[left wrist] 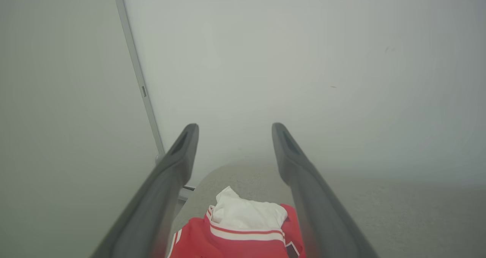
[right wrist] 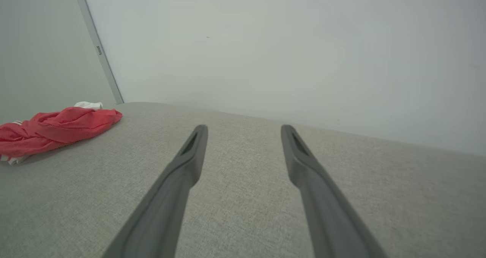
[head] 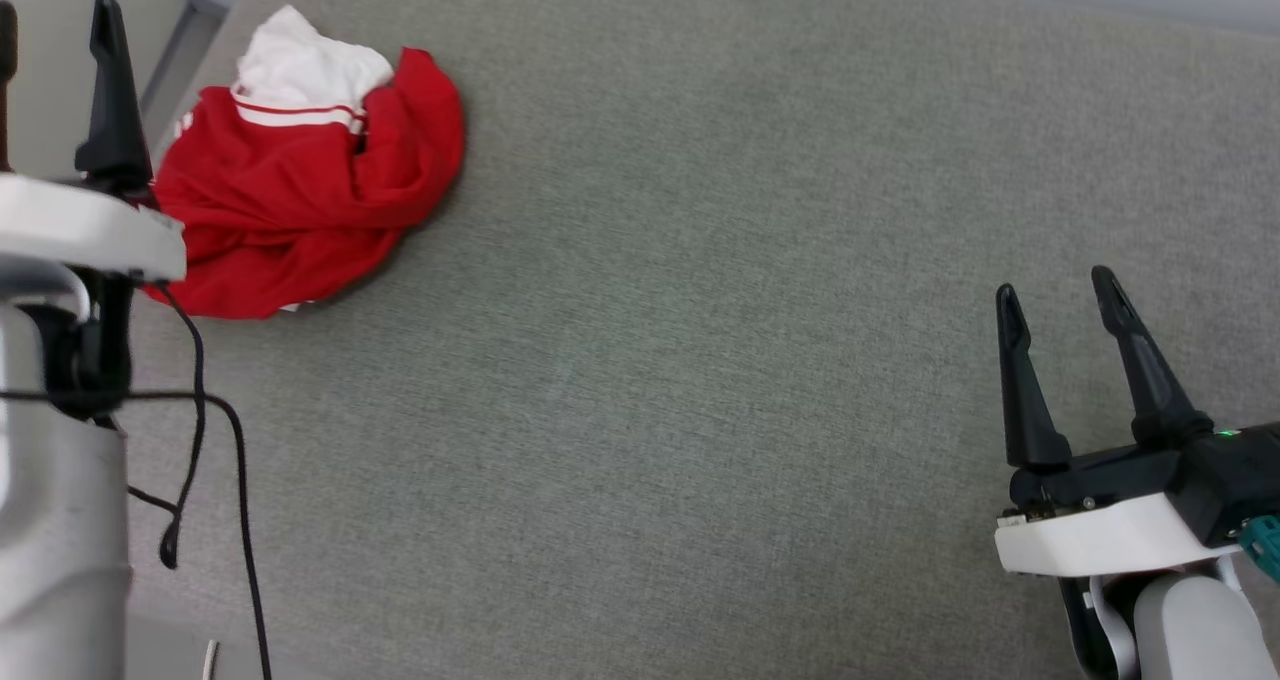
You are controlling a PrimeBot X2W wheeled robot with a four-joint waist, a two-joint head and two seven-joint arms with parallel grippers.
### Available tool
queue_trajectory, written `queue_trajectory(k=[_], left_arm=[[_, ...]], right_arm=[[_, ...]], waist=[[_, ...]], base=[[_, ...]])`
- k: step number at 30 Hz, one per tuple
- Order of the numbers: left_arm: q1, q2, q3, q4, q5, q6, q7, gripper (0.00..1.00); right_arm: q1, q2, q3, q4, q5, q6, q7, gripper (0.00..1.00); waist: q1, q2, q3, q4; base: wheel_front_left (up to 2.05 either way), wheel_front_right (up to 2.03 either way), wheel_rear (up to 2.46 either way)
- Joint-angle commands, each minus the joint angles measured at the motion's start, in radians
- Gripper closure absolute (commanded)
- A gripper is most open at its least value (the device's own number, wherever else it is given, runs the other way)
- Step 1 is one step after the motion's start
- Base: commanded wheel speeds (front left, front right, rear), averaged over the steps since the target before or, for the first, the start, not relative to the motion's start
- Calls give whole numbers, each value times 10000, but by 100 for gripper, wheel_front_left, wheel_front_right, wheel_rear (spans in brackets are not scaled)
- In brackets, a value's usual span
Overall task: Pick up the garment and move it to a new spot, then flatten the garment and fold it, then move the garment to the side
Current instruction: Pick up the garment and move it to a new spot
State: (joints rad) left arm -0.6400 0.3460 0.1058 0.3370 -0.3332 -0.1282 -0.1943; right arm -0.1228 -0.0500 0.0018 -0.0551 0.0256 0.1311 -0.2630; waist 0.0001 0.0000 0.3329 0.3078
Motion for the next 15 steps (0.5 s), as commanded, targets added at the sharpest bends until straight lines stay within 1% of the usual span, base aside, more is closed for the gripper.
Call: queue_trajectory(k=[1,4,9,12,15], left_arm=[[-410,324,-261,126,-390,-12,379,0],[-934,905,-695,447,-1212,-9,1254,0],[-1605,1760,-1461,1125,-2666,-11,3550,0],[-1784,2095,-1958,1444,-3280,-12,4883,0],[-1950,2346,-2373,1658,-3780,-13,5982,0]], right_arm=[[-238,-5,-13,-110,-57,-7,-28,0],[-376,-5,-36,-204,-103,-7,-28,0],[-536,-6,-73,-283,-189,-7,-28,0],[-643,-5,-87,-329,-208,-7,-28,0],[-693,-5,-106,-359,-261,-7,-28,0]], waist=[[-1,0,465,-319],[-1,0,749,-444],[-1,0,1101,-615],[-1,0,1279,-690],[-1,0,1430,-734]], base=[[0,0,0],[0,0,0],[0,0,0],[0,0,0],[0,0,0]])
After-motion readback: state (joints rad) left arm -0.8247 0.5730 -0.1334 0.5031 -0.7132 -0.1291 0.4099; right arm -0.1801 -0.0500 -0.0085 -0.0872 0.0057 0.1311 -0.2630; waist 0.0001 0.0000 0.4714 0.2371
